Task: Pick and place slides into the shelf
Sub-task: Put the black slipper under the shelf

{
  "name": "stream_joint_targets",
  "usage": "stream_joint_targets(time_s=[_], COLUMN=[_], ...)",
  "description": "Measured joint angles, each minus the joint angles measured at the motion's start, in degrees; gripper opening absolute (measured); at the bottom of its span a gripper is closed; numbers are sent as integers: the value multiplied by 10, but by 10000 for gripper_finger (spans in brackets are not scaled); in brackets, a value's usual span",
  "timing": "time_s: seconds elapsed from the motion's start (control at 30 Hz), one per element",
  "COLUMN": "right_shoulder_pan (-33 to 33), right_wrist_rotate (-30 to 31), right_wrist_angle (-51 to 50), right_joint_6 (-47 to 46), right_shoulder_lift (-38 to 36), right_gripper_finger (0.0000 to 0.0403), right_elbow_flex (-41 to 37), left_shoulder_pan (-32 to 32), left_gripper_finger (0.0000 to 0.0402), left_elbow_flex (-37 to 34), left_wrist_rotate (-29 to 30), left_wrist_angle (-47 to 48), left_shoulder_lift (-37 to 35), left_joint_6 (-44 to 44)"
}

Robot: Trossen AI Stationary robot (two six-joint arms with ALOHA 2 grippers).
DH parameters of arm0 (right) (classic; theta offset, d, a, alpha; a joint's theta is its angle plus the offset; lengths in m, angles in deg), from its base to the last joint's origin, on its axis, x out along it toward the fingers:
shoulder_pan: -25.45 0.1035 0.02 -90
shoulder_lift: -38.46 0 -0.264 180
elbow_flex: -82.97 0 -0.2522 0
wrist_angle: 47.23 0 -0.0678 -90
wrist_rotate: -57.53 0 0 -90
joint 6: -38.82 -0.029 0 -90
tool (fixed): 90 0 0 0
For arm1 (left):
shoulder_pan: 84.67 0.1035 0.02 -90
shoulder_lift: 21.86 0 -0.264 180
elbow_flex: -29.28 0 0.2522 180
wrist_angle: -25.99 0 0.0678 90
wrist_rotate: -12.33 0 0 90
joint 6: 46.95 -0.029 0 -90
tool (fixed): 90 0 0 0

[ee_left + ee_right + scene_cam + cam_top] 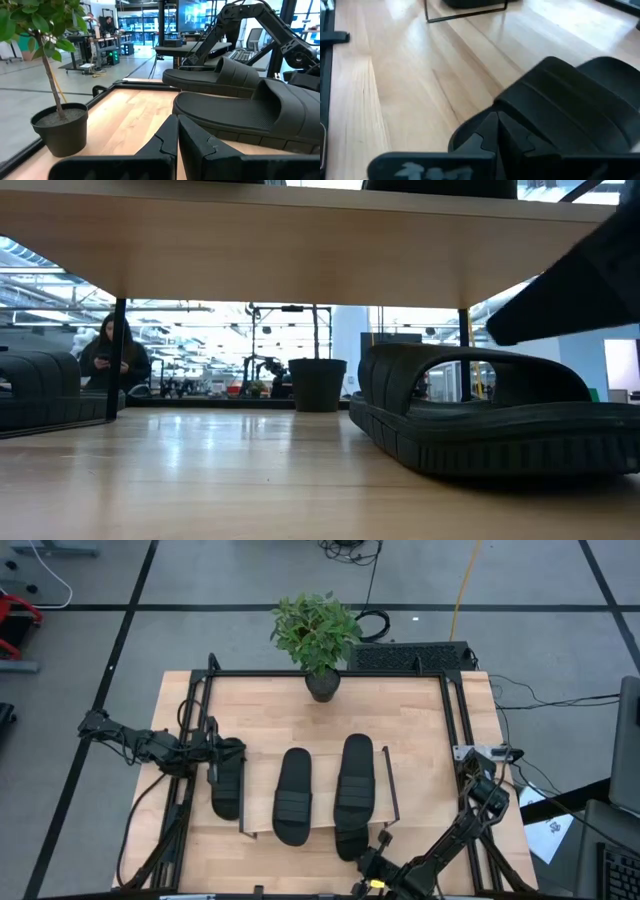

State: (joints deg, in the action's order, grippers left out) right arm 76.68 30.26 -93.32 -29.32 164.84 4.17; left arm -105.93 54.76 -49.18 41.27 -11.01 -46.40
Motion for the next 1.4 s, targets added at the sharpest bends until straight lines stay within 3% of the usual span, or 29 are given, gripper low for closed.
stream_joint_targets(time_s=[0.17, 0.3, 0.43, 0.67, 1.03, 1.4], right_shoulder_pan=[-18, -20, -3, 25, 9, 2], right_wrist_rotate=[-61, -71, -71, -148, -190, -164], right_wrist_angle=[51, 77, 85, 141, 161, 176], right_joint_6=[65, 83, 92, 109, 114, 74], right_shoulder_lift=[0, 0, 0, 0, 2, 3], right_gripper_finger=[0, 0, 0, 0, 0, 0], right_elbow_flex=[0, 0, 0, 0, -17, -59], left_shoulder_pan=[0, 0, 0, 0, 0, 0], left_gripper_finger=[17, 17, 17, 17, 17, 17], left_elbow_flex=[0, 0, 0, 0, 0, 0], left_wrist_rotate=[0, 0, 0, -1, -2, -2], left_wrist_angle=[-3, -2, 0, 0, 0, 0], left_shoulder_lift=[0, 0, 0, 0, 0, 0], left_joint_6=[-5, -5, -5, -5, 0, -3])
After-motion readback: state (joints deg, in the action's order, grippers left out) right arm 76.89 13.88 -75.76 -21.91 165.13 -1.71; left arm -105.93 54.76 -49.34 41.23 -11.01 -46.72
